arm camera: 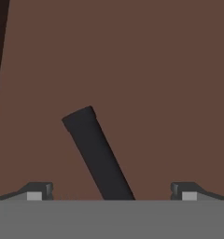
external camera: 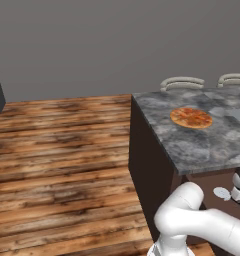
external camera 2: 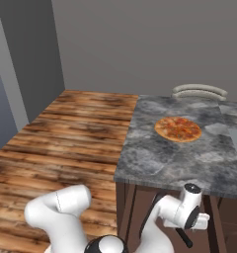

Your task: Take the pizza cutter from the drawer on the right and place it on the dining counter for cutting.

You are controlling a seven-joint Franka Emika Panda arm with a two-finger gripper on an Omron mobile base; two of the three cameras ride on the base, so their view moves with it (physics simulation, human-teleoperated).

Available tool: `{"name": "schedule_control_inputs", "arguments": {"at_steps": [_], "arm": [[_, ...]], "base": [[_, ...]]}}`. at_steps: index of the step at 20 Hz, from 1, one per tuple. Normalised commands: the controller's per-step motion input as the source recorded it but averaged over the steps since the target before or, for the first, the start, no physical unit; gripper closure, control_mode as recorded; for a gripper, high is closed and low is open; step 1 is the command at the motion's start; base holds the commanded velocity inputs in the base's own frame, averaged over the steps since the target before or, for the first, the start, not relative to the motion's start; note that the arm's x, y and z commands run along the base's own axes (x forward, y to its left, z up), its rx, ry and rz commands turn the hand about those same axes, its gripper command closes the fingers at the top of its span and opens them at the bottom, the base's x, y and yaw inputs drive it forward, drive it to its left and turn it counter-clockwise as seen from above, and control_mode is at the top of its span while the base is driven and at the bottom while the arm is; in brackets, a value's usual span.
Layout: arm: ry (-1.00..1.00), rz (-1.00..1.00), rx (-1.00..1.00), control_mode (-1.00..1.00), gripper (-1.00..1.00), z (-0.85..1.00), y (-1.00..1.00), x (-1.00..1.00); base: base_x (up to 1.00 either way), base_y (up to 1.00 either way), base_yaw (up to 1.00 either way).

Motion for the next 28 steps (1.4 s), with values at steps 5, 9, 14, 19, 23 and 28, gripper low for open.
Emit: {"name": "schedule_control_inputs", "arguments": {"at_steps": [5,9,14,19,23,28], "arm": [[0.01,0.00,0.00,-1.00,-1.00,-0.26,0.00,0.10],[0.01,0.00,0.00,-1.00,-1.00,-0.19,0.00,0.00],[0.02,0.00,0.00,-1.00,-1.00,-0.31,-0.04,0.00],[0.03,0.00,0.00,-1.00,-1.00,-0.25,-0.06,0.00],[0.00,0.01,0.00,-1.00,-1.00,-0.09,0.00,0.00],[0.00,0.02,0.00,-1.00,1.00,-0.07,0.00,0.00]], "base": [[0.00,0.00,0.00],[0.00,0.00,0.00],[0.00,0.00,0.00],[0.00,0.00,0.00],[0.00,0.00,0.00],[0.00,0.00,0.00]]}}
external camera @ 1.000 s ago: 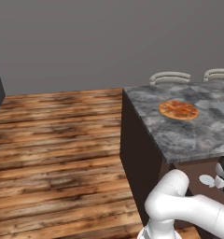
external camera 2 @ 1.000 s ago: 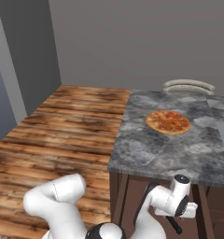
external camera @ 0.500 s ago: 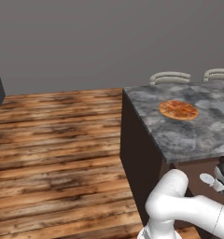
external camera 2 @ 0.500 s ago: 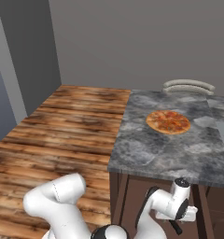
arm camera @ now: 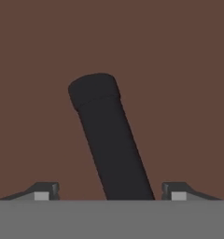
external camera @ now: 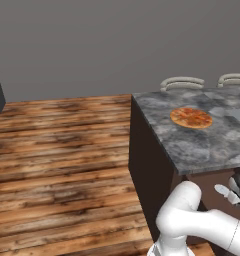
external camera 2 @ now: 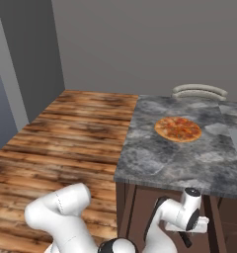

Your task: Take the pizza cutter from the drawer on the right and place it on the dining counter for cutting.

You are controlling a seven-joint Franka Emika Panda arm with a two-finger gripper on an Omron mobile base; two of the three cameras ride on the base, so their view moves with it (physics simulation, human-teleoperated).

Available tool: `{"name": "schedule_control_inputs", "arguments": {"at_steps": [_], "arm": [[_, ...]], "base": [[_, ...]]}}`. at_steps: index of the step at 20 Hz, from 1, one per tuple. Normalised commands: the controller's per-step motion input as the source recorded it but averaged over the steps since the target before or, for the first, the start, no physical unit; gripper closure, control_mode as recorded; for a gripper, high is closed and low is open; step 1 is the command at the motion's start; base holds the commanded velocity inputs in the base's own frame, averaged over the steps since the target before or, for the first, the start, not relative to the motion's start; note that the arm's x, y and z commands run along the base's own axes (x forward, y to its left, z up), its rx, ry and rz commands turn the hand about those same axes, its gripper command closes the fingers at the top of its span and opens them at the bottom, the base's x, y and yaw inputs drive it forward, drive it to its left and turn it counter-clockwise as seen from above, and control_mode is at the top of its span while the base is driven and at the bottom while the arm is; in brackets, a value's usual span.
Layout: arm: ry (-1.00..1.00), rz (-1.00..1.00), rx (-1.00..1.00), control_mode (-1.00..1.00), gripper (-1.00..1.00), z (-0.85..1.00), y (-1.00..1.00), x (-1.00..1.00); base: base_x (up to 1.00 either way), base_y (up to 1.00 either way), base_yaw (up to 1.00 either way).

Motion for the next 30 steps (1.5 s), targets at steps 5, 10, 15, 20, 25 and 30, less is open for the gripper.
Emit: {"name": "schedule_control_inputs", "arguments": {"at_steps": [5,10,15,20,25,30], "arm": [[0.00,0.05,0.00,-1.00,1.00,0.00,0.01,-0.04],[-0.01,0.02,-0.03,-1.00,1.00,0.06,0.00,-0.20],[0.00,-0.07,-0.04,-1.00,1.00,0.60,0.00,-0.49],[0.02,-0.07,0.00,-1.00,1.00,1.00,0.00,-0.51],[0.04,-0.07,0.01,-1.00,1.00,1.00,0.00,-0.56],[0.08,-0.03,0.02,-1.00,1.00,1.00,-0.02,-0.24]], "base": [[0.00,0.00,0.00],[0.00,0.00,0.00],[0.00,0.00,0.00],[0.00,0.00,0.00],[0.00,0.00,0.00],[0.00,0.00,0.00]]}}
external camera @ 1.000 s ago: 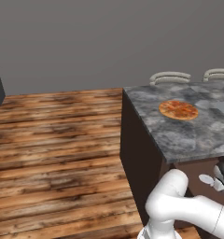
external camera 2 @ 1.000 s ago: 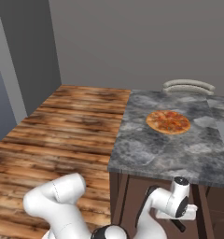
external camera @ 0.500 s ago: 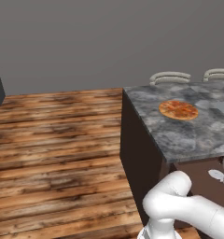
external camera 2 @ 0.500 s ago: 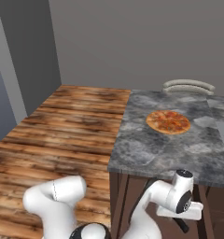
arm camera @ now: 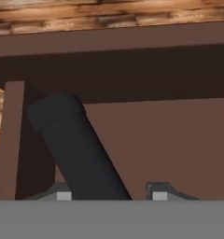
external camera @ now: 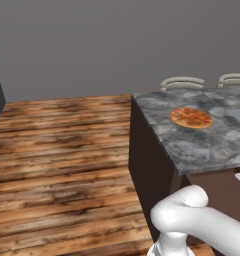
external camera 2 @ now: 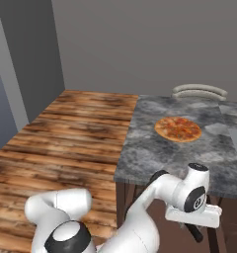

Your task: Take the pizza cutter from the drawer on the right and place it on the dining counter for cutting.

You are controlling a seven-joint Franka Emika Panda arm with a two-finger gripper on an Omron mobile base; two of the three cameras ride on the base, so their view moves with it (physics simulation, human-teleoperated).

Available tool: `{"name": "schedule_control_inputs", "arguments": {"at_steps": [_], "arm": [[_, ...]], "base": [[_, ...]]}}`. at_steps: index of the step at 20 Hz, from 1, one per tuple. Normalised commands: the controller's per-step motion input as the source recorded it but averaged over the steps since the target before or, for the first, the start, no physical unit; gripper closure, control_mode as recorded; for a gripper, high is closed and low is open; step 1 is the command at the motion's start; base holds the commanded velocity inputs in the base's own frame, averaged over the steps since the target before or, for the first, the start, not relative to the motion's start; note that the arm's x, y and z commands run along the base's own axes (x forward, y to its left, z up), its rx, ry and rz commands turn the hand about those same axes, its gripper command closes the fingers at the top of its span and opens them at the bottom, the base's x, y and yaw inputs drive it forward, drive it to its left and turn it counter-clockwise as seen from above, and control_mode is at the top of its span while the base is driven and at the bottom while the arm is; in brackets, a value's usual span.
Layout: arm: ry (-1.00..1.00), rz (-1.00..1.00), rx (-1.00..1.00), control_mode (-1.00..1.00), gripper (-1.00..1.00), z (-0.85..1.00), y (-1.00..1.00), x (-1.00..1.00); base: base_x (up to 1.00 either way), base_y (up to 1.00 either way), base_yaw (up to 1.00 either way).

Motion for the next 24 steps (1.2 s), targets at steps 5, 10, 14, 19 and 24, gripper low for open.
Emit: {"name": "schedule_control_inputs", "arguments": {"at_steps": [5,10,14,19,24], "arm": [[0.00,0.00,0.04,-1.00,1.00,1.00,0.00,0.00],[0.00,0.00,0.04,-1.00,1.00,0.99,0.00,0.37],[0.09,0.00,0.02,-1.00,1.00,0.59,0.00,0.92],[0.09,0.00,0.14,-1.00,1.00,0.08,0.00,1.00],[0.15,-0.01,0.25,-1.00,1.00,-0.34,0.00,1.00]], "base": [[0.00,0.00,0.00],[0.00,0.00,0.00],[0.00,0.00,0.00],[0.00,0.00,0.00],[0.00,0.00,0.00]]}}
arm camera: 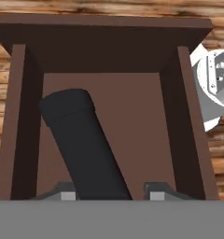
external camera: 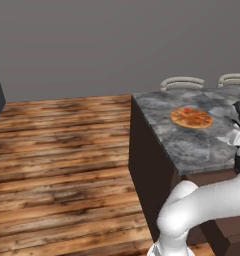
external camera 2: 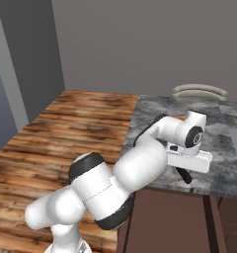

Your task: Take the pizza cutter from the drawer on the right and place it on the dining counter for cutting.

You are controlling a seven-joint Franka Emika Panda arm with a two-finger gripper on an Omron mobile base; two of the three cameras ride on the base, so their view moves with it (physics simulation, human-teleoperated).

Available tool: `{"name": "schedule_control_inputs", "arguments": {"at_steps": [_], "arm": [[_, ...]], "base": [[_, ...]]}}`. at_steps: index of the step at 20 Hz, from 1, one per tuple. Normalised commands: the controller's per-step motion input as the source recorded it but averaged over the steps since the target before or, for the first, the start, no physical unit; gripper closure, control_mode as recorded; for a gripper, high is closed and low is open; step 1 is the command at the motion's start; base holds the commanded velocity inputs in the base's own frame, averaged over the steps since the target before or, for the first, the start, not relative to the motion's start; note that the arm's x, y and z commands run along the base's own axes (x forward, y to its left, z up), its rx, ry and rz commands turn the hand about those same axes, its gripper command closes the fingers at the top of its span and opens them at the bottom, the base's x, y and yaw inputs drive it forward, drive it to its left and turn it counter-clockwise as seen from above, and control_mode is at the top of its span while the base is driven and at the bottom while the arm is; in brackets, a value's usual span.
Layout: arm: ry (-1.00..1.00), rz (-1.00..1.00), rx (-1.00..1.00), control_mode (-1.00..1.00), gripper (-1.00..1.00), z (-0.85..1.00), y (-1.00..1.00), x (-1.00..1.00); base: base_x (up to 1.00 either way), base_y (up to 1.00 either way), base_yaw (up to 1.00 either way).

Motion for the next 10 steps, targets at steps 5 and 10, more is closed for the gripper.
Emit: {"name": "schedule_control_inputs", "arguments": {"at_steps": [5,10], "arm": [[0.14,-0.48,0.00,-1.00,1.00,-0.12,-0.02,0.80],[0.04,-0.70,0.00,-1.00,1.00,-0.05,-0.01,0.48]], "base": [[0.00,0.00,0.00],[0.00,0.00,0.00]]}}
